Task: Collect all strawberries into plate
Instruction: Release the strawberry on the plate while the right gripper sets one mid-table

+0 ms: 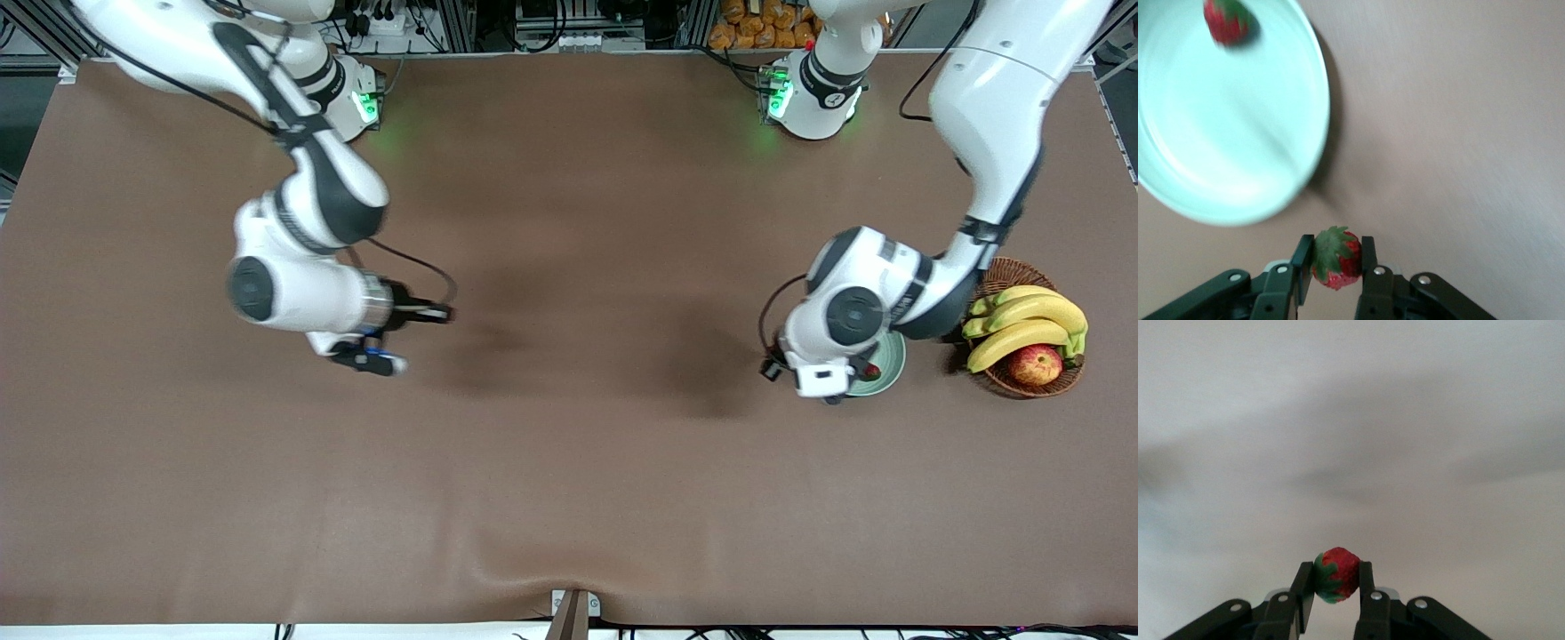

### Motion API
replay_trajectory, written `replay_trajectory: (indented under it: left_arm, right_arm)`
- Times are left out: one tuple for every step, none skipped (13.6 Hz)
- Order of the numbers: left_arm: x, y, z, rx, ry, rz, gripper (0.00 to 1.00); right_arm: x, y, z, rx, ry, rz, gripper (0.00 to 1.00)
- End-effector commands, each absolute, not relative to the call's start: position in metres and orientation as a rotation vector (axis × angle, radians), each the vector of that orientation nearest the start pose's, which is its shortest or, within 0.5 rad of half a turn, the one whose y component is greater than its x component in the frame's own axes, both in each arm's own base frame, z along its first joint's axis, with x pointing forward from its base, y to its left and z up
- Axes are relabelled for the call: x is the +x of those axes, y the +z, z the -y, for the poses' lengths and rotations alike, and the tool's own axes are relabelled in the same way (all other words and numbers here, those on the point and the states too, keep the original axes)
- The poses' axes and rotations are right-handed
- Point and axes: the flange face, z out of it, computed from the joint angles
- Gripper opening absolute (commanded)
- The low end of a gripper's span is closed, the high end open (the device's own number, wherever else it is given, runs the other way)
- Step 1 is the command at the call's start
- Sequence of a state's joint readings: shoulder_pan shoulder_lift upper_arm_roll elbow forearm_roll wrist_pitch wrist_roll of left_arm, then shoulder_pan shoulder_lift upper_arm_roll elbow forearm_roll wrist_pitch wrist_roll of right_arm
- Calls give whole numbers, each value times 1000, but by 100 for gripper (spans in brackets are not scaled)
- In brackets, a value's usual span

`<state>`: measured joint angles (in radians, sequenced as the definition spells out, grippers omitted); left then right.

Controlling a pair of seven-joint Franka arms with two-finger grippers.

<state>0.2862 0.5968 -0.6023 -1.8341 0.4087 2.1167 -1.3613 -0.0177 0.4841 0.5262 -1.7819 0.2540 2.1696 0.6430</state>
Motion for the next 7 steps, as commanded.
replay_trajectory:
  left_arm:
    - [609, 241, 113, -2788, 201, 1104, 17]
    - [611, 237, 95, -2807, 222, 1069, 18]
    - [612, 233, 85, -2815, 234, 1049, 18]
    - [613, 228, 80, -2822, 241, 1029, 24]
    - [614, 222, 71, -2821, 232, 997, 27]
    - [616, 219, 54, -2816, 215, 970, 36]
    - [616, 216, 45, -2828, 221, 935, 59]
  right_arm:
    - [575, 298, -389, -2611, 374, -651, 0]
    - [569, 292, -421, -2566, 361, -706, 0]
    - [555, 284, -457, -2526, 350, -751, 0]
    - [545, 278, -489, -2472, 331, -792, 0]
    - [534, 270, -515, -2428, 319, -820, 0]
    - [520, 260, -536, -2387, 298, -836, 0]
    - [508, 250, -552, -2341, 264, -853, 0]
